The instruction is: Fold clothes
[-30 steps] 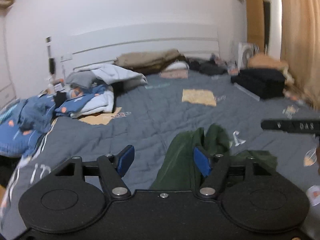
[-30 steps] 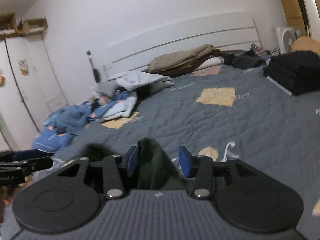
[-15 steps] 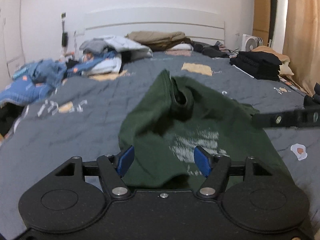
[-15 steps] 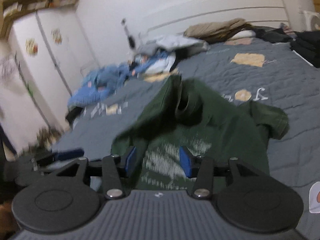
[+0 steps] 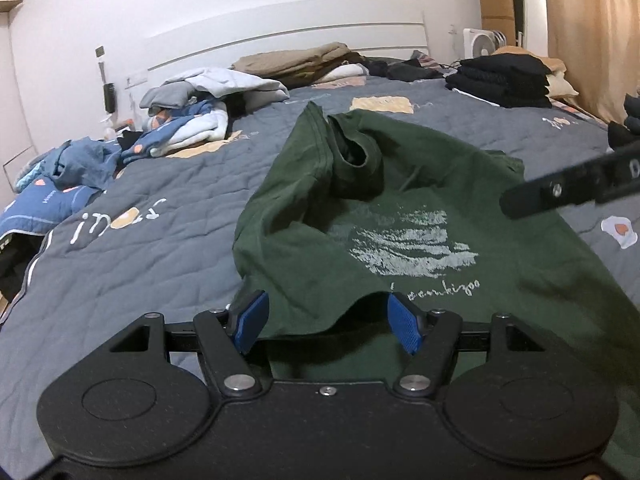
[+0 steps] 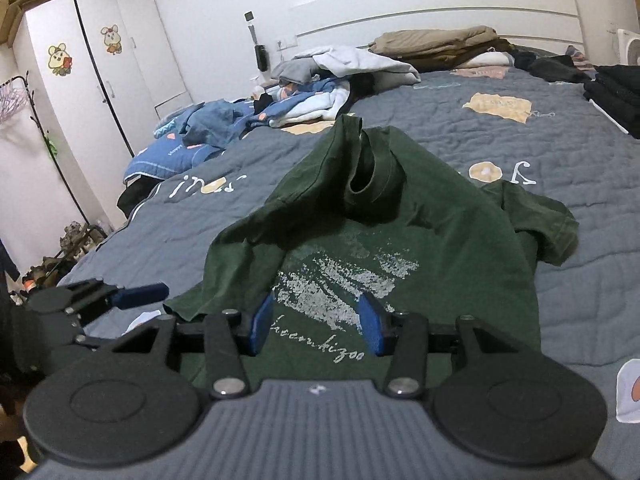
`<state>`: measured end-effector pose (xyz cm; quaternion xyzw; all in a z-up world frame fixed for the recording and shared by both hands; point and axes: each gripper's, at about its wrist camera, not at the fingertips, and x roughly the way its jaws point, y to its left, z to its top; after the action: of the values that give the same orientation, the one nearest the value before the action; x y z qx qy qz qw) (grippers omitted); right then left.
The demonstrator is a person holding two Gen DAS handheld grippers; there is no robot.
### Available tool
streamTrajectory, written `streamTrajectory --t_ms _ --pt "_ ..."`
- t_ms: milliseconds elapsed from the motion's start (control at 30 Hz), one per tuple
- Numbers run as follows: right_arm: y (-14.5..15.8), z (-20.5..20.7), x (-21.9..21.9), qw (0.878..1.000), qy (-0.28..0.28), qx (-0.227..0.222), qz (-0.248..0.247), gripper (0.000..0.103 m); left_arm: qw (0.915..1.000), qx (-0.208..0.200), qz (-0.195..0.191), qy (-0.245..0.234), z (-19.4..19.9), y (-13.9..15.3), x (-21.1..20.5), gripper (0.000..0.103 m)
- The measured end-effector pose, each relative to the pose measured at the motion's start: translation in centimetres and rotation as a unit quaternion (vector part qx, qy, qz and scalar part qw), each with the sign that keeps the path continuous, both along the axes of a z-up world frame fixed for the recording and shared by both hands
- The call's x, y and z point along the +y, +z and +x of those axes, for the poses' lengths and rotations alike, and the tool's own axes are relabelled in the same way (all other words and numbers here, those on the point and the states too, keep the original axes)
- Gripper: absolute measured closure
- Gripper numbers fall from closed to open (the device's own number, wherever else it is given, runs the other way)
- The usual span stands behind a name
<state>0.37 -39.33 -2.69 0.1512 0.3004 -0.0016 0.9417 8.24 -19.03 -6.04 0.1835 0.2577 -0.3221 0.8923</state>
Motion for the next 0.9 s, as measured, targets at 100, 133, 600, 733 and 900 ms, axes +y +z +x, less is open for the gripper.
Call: streamTrajectory --t_ms 100,133,600,733,900 --pt "-0.2 -0.3 -0.1 1.000 0.002 0.000 0.002 0.057 0.9999 -0.007 0.011 -0.001 0.2 -0.4 0.0 0.038" --pt "-0.3 -0.4 -0.1 1.000 0.003 0.000 0.002 0.057 0.9999 -0.008 0.012 -0.002 0.2 -0.5 0.0 0.038" --pt "-1.9 -0.1 -0.5 1.000 0.019 0.009 0.019 0.057 0.9955 -0.047 0.059 -0.057 -0.6 -2.2 -1.3 0.038" --pt "-2.0 -0.1 -0.6 0.999 0.019 0.011 0.026 0.057 0.9903 -0.076 0.092 -0.071 -1.0 -3.2 -2.3 0.037" --pt "-2.3 0.0 -0.7 0.999 0.020 0.016 0.031 0.057 0.9868 -0.090 0.110 -0.077 -0.5 -4.1 -2.8 0.041"
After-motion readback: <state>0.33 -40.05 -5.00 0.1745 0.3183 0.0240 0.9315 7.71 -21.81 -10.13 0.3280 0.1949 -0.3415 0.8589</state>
